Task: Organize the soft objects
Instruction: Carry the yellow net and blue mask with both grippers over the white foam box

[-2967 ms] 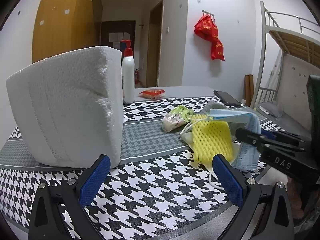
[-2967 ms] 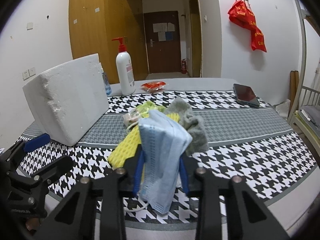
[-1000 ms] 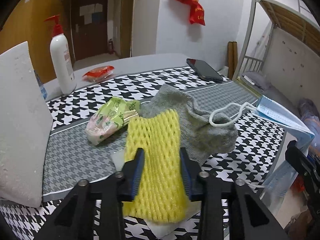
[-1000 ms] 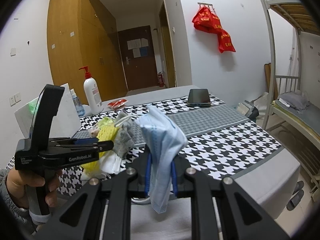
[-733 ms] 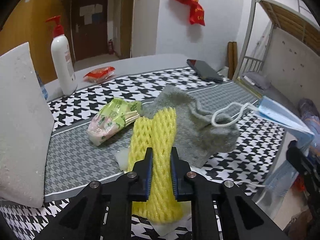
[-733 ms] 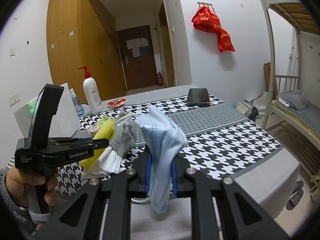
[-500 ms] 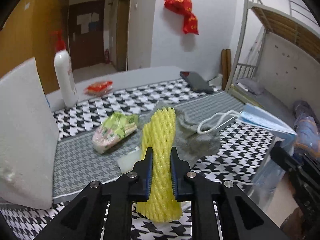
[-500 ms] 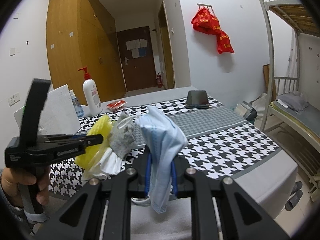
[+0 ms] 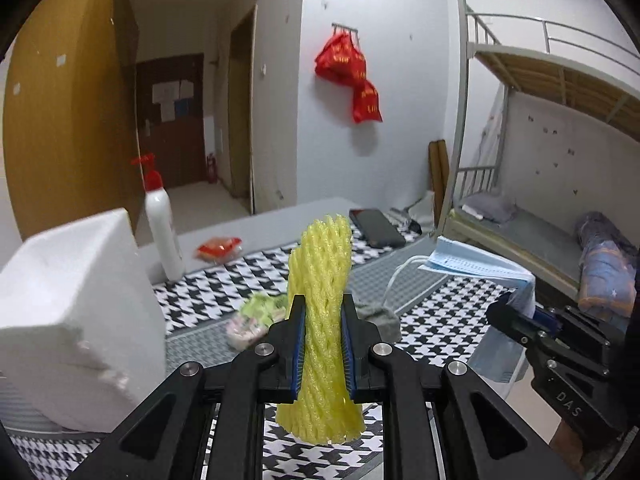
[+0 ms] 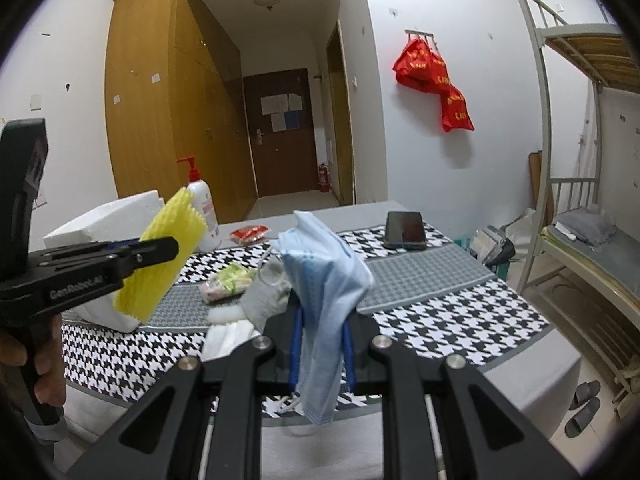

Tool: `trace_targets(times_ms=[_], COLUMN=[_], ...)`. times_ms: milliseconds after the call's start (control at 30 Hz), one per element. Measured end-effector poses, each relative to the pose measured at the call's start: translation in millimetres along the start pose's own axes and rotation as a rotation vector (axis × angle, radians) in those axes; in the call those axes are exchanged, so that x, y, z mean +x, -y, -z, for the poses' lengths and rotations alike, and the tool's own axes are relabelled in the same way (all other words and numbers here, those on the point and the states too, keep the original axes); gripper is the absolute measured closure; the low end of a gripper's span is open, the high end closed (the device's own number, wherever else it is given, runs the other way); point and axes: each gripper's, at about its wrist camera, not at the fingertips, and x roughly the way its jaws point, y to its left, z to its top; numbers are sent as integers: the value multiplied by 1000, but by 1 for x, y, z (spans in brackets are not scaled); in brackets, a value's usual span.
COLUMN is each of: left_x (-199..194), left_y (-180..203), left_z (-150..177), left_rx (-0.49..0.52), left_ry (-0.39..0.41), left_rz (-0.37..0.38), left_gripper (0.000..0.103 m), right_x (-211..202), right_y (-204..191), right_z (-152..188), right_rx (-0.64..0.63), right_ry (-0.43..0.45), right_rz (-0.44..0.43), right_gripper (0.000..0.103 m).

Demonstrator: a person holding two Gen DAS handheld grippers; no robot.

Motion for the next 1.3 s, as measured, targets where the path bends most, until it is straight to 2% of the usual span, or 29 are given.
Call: trace_targets(times_ms=[167,433,733,1000,1300], left_x=[-20,-54,-95,-118,-144], left_y=[-10,-34,-65,-97,-126], left_z=[-8,-24,-31,-26,-3], left_rx=[-9,-14,-14,-44,-76], left_ry=[40,86,174,217,250], left_rz=[-13,-79,-137,-207,-315], left_gripper=[86,86,86,86,86], right_x=[-7,-11,-19,-14,-10], right_y=[-14,-41,-86,-120,-152], right_z=[-13,-35,-57,-70,-73], right_rx=[-20,-48,-86,-111,-150], right_ry=[25,54,120,150,158], right_rz=[-11,-56,-99,-140,-198], right_gripper=[82,82,82,82,82])
